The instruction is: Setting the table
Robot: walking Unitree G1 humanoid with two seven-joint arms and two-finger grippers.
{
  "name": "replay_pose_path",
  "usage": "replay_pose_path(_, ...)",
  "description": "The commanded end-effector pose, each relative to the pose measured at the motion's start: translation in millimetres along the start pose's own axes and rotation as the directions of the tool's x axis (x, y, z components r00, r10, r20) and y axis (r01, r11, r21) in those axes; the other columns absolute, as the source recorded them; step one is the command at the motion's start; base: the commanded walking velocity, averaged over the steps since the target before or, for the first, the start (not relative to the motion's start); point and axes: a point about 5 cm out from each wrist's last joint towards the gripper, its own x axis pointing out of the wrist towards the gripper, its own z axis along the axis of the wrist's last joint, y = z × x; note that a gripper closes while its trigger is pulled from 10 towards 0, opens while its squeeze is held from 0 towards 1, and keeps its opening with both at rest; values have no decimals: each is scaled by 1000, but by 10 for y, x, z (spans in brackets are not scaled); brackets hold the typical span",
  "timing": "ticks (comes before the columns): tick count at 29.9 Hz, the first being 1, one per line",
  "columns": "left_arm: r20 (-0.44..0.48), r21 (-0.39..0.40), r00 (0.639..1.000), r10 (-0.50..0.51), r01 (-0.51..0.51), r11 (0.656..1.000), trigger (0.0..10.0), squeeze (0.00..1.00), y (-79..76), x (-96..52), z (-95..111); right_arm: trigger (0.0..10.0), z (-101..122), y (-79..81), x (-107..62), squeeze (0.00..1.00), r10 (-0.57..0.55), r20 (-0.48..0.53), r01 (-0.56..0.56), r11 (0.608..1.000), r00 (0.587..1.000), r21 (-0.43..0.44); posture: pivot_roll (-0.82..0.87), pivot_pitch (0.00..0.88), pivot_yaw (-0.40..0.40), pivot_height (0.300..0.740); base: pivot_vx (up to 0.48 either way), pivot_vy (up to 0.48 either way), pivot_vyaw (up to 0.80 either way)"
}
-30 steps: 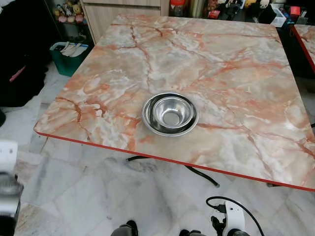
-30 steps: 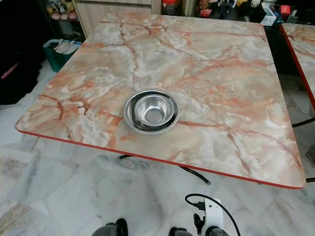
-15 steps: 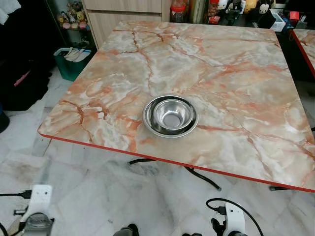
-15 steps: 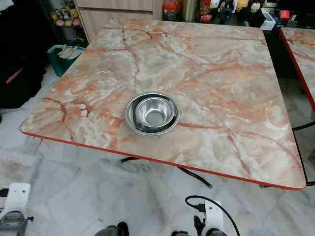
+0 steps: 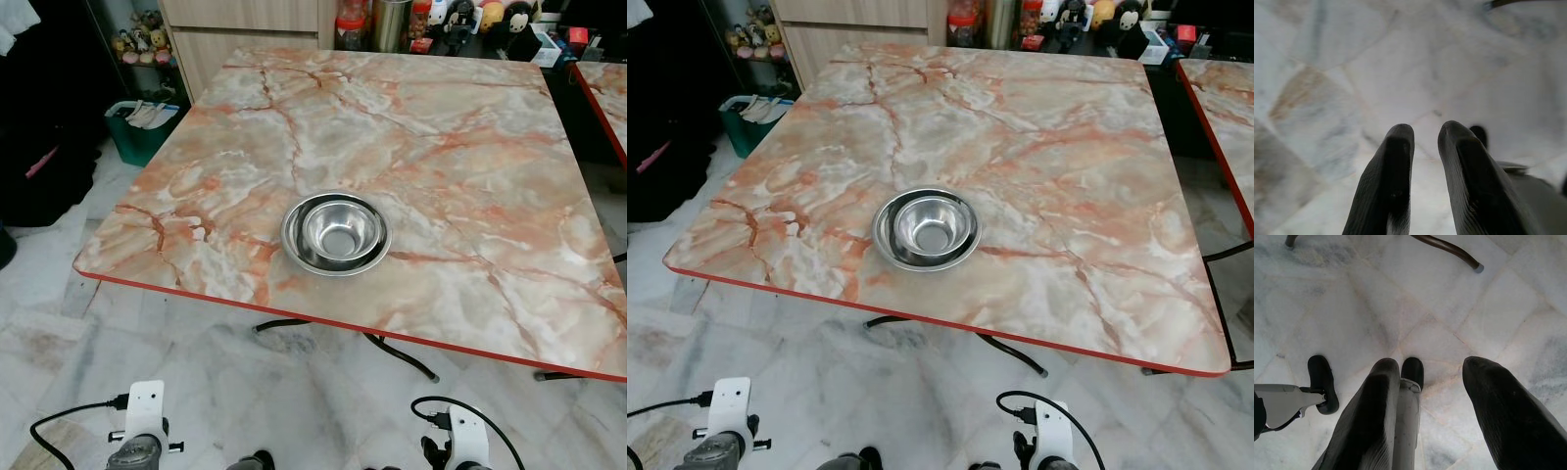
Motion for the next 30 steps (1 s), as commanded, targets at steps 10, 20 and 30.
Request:
replay_pose_path(10, -48, -4, 997, -62, 62, 998, 10000, 0, -206, -28, -162, 10000, -32, -43, -12, 0, -11, -11, 11, 1000, 1000, 3, 0, 182, 3, 740, 0, 0, 0)
replay_pose_path(20, -59, 5, 997, -42, 42, 999, 10000, 0, -161, -40, -217, 10000, -31, -50, -13, 0, -13, -13, 13, 1000, 1000, -2, 9, 177, 2, 740, 0, -472, -310)
replay_pose_path(30, -68, 2, 997, -30, 31, 1000, 10000, 0, -153, -46, -249, 10000, -37, -51, -14, 0, -13, -16, 13, 1000, 1000, -12, 4, 162, 4, 740, 0, -480, 0)
